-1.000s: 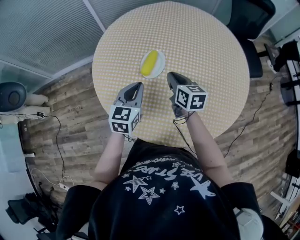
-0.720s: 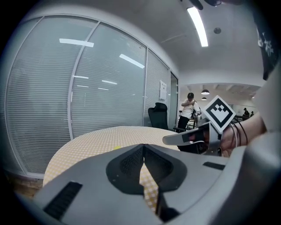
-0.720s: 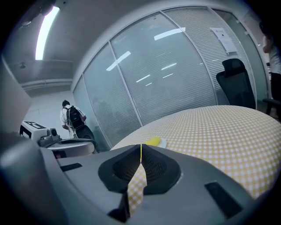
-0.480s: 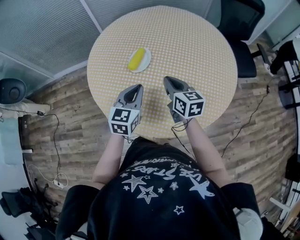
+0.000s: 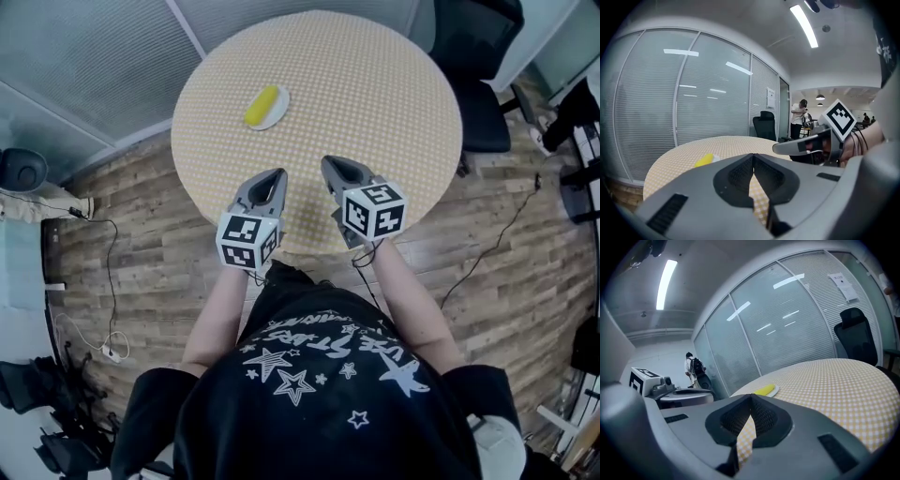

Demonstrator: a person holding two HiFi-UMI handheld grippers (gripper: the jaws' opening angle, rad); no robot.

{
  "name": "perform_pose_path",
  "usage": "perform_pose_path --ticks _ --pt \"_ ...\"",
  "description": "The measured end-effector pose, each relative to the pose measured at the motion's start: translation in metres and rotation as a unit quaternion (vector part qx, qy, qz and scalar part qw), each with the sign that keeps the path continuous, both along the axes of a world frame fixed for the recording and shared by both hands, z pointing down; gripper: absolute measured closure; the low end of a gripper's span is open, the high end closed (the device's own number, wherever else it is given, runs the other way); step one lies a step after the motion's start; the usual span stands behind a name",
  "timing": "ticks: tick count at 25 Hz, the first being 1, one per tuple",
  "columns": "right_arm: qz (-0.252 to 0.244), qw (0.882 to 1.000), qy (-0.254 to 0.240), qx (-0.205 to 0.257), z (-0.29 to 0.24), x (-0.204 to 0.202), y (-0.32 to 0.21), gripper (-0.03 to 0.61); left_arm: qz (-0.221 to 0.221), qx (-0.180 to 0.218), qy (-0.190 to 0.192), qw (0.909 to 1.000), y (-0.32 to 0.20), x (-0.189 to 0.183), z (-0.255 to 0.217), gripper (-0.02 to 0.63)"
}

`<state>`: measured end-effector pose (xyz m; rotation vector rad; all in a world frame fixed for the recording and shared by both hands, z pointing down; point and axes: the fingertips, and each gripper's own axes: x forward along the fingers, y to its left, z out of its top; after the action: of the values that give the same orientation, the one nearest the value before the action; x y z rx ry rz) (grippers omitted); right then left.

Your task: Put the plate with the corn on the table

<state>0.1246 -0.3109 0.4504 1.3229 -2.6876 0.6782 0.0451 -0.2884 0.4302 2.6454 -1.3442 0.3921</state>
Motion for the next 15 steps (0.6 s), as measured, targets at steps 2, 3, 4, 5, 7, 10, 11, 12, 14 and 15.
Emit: perform_pose_path --ticks 2,3,4,5,7,10,11,12,14,15 --pt "-0.015 1.000 0.005 0.005 -0.001 0.004 0.011 0.552 -0.004 0.003 -0.004 1.0000 0.009 0.007 -0.001 0.606" --pt "-0.022 1.000 0.008 0.008 -0.001 0.007 0.016 0.552 -0.007 0.004 -0.007 0.9999 0.014 0.010 -0.002 0.606" --pt "-0.028 0.999 0.011 0.012 -0.002 0.009 0.021 0.552 -0.011 0.005 -0.008 0.9999 0.018 0.013 -0.003 0.606" --pt "-0.033 0.999 0.014 0.015 -0.002 0.011 0.025 0.552 -0.016 0.005 -0.010 0.9998 0.022 0.015 -0.003 0.606" --pt "-0.040 0.999 0.018 0.020 -0.003 0.014 0.029 0.552 -0.025 0.001 -0.012 0.9996 0.029 0.017 -0.003 0.606" --pt "-0.050 0.998 0.018 0.026 -0.003 0.015 0.033 0.552 -0.034 -0.005 -0.015 0.9993 0.039 0.018 -0.003 0.606" --pt "-0.053 0.998 0.017 0.028 -0.004 0.014 0.034 0.552 -0.036 -0.006 -0.016 0.9992 0.041 0.017 -0.003 0.606" --pt "-0.054 0.998 0.016 0.031 -0.005 0.013 0.034 0.552 -0.037 -0.006 -0.018 0.9991 0.042 0.016 -0.004 0.606" --pt "-0.051 0.998 0.014 0.033 -0.005 0.009 0.035 0.552 -0.036 -0.007 -0.017 0.9992 0.046 0.014 -0.004 0.606" --pt "-0.048 0.998 0.013 0.033 -0.005 0.008 0.037 0.552 -0.034 -0.007 -0.016 0.9992 0.048 0.014 -0.003 0.606"
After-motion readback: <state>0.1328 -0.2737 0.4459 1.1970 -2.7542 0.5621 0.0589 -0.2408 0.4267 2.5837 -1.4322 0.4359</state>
